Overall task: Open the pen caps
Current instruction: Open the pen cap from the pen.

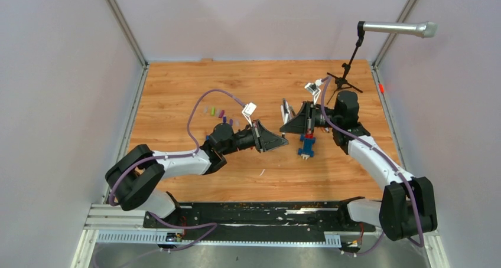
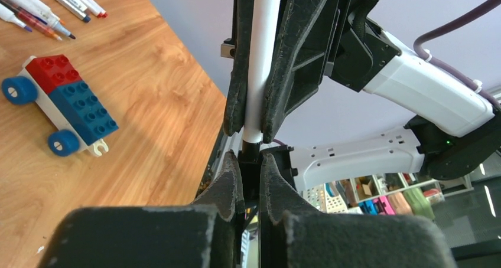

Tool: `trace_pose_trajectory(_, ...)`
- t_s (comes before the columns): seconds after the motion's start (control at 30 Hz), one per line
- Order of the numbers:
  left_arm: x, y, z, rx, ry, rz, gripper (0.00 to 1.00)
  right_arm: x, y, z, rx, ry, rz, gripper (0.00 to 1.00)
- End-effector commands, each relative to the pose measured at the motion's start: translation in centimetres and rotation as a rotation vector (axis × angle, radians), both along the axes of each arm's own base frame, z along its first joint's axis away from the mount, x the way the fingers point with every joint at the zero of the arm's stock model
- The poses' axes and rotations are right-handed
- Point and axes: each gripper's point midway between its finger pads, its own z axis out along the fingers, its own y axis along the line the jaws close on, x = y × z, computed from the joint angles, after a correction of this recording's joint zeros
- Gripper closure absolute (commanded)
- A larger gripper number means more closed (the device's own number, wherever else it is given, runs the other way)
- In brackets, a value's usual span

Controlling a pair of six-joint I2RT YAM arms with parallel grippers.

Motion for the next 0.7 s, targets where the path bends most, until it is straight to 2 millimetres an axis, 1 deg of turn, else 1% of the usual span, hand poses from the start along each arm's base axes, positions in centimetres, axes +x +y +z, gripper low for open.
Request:
trace_pose_trajectory(0.0,-1.5,-0.9,0.8,-0.028,-0.001,-0.103,1.0,2.7,0.1,2.5,0.001,-0.101,-0.043,1.0)
trace_pose_trajectory(0.07,-2.8,-1.0,0.2,-0.028,0.027,-0.151,1.0,5.5,-0.3,4.0,-0.02,-0.12,-0.091,1.0)
trace_pose_trajectory(0.1,-3.6,-1.1,-0.1,-0.024,0.037,-0.176,1.0,7.2,-0.8,5.1,-0.026,-0.136,-0.121,1.0)
trace_pose_trajectory(0.17,-5.1,-1.1,-0.7,-0.007,0.051,-0.21,1.0,10.6,-1.8,6.7,-0.026,-0.153,-0.198,1.0)
trace_pose_trajectory(0.2,-5.8,-1.1,-1.2,0.004,0.061,-0.219,1.0,12.0,-2.3,7.4,-0.018,-0.161,-0.233,1.0)
trace_pose_trajectory(0.23,-6.6,-1.2,-1.8,0.017,0.076,-0.231,1.0,13.3,-2.7,8.3,0.0,-0.184,-0.262,1.0)
trace_pose_trajectory(0.3,-7.9,-1.2,-2.7,0.026,0.105,-0.248,1.0,14.8,-2.9,9.3,0.019,-0.189,-0.289,1.0)
trace_pose_trajectory(0.37,-9.1,-1.2,-3.3,0.015,0.131,-0.261,1.0,15.6,-2.9,9.6,0.024,-0.19,-0.303,1.0)
trace_pose_trajectory(0.43,-10.0,-1.2,-4.3,0.016,0.159,-0.264,1.0,15.9,-3.0,9.9,0.034,-0.189,-0.317,1.0)
trace_pose_trajectory(0.47,-10.6,-1.2,-4.8,0.018,0.176,-0.27,1.0,15.9,-3.1,10.0,0.038,-0.194,-0.32,1.0)
trace_pose_trajectory(0.53,-10.9,-0.9,-5.4,0.001,0.204,-0.263,1.0,15.5,-3.1,9.9,0.036,-0.199,-0.315,1.0)
trace_pose_trajectory(0.6,-10.8,-0.5,-5.7,-0.019,0.225,-0.243,1.0,14.9,-3.2,9.2,0.017,-0.225,-0.308,1.0)
trace_pose_trajectory(0.67,-10.3,-0.4,-6.1,-0.004,0.217,-0.216,1.0,14.1,-3.7,7.2,-0.04,-0.26,-0.302,1.0)
